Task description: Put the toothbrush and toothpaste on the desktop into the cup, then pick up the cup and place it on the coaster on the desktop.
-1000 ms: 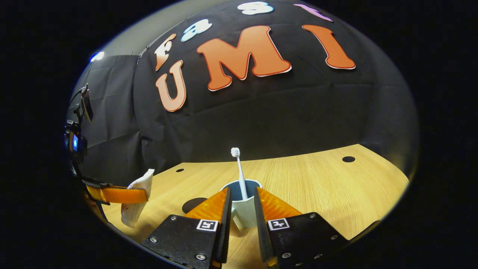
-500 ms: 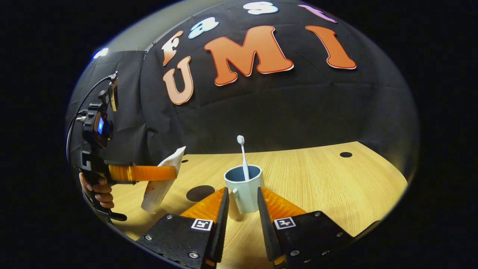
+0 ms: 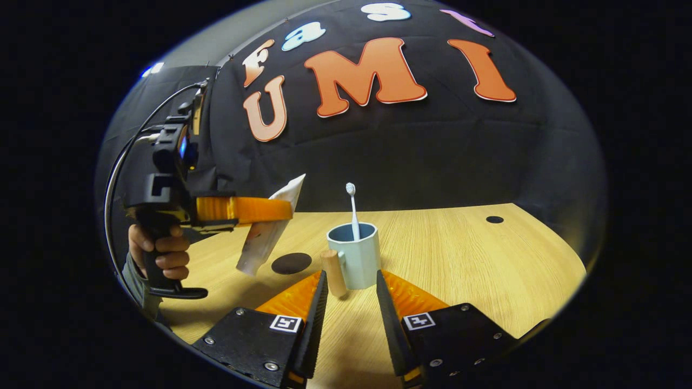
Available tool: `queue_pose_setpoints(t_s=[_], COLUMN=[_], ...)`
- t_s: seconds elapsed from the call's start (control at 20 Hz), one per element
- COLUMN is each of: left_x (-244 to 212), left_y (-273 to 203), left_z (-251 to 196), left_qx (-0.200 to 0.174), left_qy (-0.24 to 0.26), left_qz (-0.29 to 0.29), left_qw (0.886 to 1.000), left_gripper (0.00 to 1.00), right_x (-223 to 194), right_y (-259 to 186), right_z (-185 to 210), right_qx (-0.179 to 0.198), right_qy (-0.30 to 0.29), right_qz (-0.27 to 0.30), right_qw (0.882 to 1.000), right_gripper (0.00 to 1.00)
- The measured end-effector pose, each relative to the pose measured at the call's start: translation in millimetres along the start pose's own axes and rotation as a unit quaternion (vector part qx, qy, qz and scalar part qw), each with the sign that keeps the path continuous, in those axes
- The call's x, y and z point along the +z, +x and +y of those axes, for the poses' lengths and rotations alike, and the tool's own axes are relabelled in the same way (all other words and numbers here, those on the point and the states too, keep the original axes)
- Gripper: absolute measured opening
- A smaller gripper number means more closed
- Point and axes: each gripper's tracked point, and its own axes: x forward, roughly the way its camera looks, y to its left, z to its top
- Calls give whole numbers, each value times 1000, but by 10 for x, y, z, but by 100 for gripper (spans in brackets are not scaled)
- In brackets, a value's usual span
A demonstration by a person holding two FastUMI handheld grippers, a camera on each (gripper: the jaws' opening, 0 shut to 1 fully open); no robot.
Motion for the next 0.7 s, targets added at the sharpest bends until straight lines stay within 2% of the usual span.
queue_pose_setpoints(t_s=[0.45, 0.5, 0.55, 0.7], left_x=[202, 216, 238, 327], left_y=[366, 410, 459, 572], left_z=[-170, -162, -162, -210], left_qx=[-20, -22, -23, -32], left_qy=[13, 12, 13, 17], left_qz=[-65, -70, -76, -97], left_qw=[998, 997, 997, 995], left_gripper=[14, 14, 14, 14], right_x=[-158, -166, -180, -197], right_y=[-256, -287, -327, -460], right_z=[-212, -258, -295, -392], right_qx=[-19, -24, -28, -39], right_qy=[4, 2, 2, -1], right_qz=[9, 10, 11, 11], right_qw=[1000, 1000, 1000, 999], right_gripper=[54, 46, 56, 58])
